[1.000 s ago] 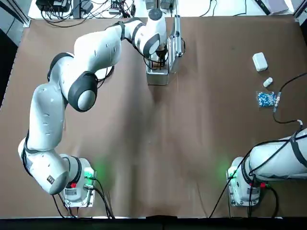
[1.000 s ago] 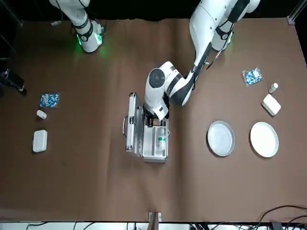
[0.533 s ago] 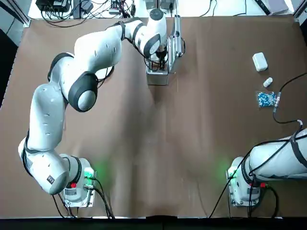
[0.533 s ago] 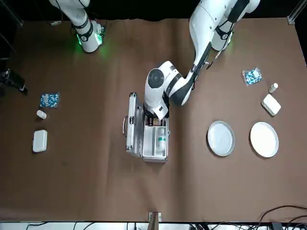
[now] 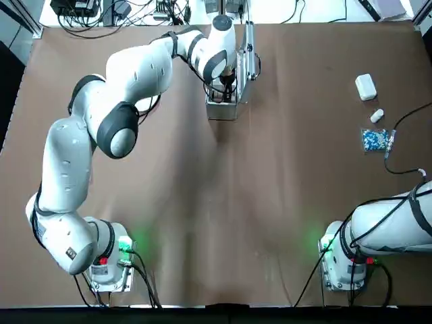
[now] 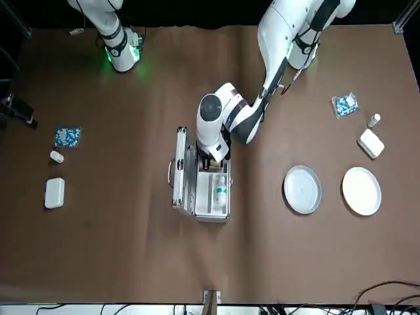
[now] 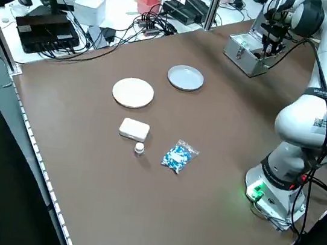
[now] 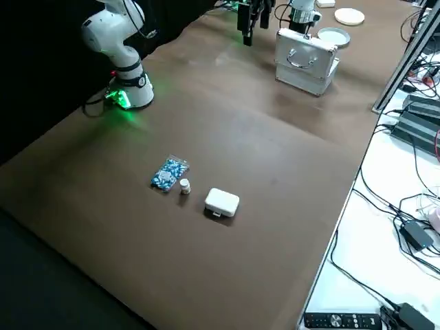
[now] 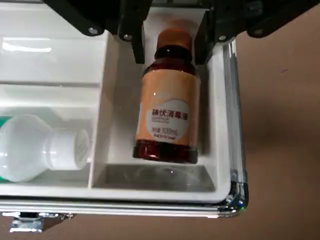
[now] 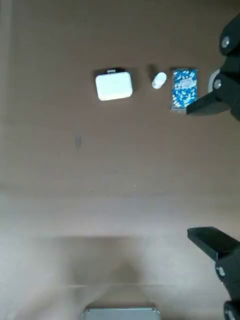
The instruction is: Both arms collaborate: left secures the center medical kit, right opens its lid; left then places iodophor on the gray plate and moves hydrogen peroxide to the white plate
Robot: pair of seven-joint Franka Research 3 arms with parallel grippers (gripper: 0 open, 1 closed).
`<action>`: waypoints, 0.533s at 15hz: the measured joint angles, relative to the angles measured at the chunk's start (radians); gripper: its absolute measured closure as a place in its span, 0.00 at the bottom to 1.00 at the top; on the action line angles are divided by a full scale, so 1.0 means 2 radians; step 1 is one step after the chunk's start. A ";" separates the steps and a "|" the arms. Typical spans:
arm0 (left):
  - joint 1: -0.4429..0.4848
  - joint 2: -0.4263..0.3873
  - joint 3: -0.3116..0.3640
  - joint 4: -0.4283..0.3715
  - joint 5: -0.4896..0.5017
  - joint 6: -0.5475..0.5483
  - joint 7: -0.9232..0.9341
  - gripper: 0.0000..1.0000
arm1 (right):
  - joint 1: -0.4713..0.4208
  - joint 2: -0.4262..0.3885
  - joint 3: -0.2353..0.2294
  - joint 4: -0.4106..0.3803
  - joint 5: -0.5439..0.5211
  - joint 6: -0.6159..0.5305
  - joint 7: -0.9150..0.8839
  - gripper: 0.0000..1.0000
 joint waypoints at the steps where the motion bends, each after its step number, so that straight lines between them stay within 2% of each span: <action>1: 0.000 0.001 0.000 0.000 0.000 0.000 0.000 0.52 | -0.001 0.000 0.000 0.000 0.000 -0.002 0.000 0.02; 7: 0.000 0.004 0.000 0.000 0.000 0.000 0.000 0.55 | -0.001 0.000 0.002 0.000 0.000 0.001 -0.001 0.02; 8: 0.000 0.004 0.000 0.000 0.000 0.000 0.000 0.59 | -0.001 0.000 0.002 0.000 0.000 0.002 -0.001 0.02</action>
